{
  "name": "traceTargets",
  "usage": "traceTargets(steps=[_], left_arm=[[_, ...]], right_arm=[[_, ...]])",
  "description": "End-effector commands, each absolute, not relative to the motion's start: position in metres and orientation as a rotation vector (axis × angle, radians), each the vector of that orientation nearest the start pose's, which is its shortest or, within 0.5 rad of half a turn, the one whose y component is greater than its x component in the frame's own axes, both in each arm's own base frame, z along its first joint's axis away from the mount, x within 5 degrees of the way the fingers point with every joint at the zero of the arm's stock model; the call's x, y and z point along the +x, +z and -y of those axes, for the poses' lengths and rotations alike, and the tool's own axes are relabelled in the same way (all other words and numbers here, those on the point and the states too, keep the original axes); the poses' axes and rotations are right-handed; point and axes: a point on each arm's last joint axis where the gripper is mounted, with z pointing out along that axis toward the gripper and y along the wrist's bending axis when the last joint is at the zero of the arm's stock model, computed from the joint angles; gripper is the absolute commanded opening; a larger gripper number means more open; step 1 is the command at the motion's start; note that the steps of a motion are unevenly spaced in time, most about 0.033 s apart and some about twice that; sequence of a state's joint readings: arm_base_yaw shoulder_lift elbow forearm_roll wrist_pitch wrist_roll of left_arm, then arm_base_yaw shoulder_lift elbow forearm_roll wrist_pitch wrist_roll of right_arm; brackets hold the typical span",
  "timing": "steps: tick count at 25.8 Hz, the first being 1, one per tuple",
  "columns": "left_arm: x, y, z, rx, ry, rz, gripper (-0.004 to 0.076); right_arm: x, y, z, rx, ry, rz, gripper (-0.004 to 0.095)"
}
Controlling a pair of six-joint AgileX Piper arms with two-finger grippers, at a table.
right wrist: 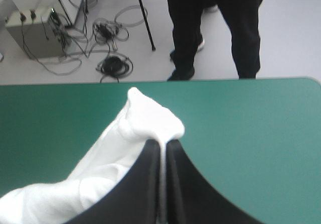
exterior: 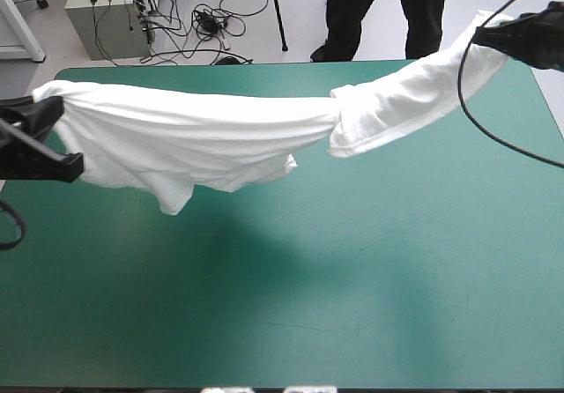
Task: Fold the cloth
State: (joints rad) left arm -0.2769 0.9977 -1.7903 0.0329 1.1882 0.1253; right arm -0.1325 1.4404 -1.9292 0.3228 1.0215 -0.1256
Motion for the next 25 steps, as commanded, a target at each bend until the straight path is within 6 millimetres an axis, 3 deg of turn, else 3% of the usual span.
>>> traceTargets(steps=[1, 6, 8, 10, 13, 16, 21, 25], left_arm=[[0.065, 0.591, 0.019, 0.342, -0.118, -1.633, -0.0009], [0.015, 0.599, 0.024, 0.509, -0.250, -1.499, -0.0009], [0.006, 0.595, 0.023, 0.522, -0.268, -1.522, -0.0009], [0.004, 0.592, 0.022, 0.519, -0.280, -1.557, -0.0009], [0.007, 0.586, 0.023, 0.506, -0.299, -1.623, -0.0009], [0.020, 0.574, 0.027, 0.488, -0.330, -1.709, -0.0009], [0.057, 0.535, 0.037, 0.472, -0.364, -1.912, -0.0009], [0.100, 0.494, 0.050, 0.479, -0.373, -2.118, -0.0009]], right_arm=[[0.208, 0.582, 0.004, -0.019, 0.186, -1.719, -0.0017], [0.100, 0.612, -0.015, -0.108, 0.166, -1.538, -0.0017], [0.071, 0.612, -0.019, -0.161, 0.170, -1.513, -0.0017], [0.059, 0.608, -0.018, -0.159, 0.186, -1.521, -0.0017], [0.054, 0.596, -0.016, -0.175, 0.177, -1.589, -0.0017], [0.065, 0.581, -0.016, -0.170, 0.170, -1.694, -0.0017], [0.099, 0.540, -0.020, -0.175, 0.169, -1.881, -0.0017], [0.142, 0.496, -0.025, -0.172, 0.169, -2.059, -0.0017]])
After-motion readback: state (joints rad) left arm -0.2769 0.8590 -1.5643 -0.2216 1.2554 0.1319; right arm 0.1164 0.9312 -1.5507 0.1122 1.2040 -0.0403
